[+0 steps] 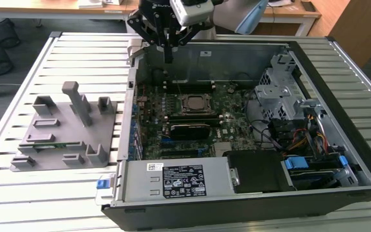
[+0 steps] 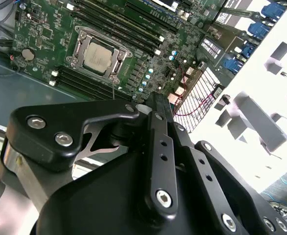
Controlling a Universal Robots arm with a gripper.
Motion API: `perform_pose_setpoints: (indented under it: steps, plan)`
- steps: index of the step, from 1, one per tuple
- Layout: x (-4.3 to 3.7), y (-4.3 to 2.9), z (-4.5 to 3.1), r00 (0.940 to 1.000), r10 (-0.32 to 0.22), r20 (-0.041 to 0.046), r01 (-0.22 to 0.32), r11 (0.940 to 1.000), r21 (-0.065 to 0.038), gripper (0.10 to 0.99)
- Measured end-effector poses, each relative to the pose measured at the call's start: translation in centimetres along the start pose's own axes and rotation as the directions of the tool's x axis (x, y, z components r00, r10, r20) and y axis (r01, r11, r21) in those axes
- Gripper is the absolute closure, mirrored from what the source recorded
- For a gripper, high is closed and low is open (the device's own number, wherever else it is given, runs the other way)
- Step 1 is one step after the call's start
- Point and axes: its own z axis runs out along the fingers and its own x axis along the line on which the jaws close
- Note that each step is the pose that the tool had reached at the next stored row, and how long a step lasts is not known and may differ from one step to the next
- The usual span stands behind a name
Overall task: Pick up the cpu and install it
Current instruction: 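Install the first cpu locking lever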
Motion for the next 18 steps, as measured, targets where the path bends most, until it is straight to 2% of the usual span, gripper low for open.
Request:
perform_pose_setpoints:
  steps: [7,14,18]
  plan:
    - [0.08,0.11,0.62,1.0,0.0,-0.0001,0.0,1.0,0.0,0.98]
    - [0.15,1.0,1.06,1.0,0.0,-0.0001,0.0,1.0,0.0,0.98]
    - [0.19,1.34,1.6,1.0,0.0,0.0001,0.0,1.0,0.0,0.98]
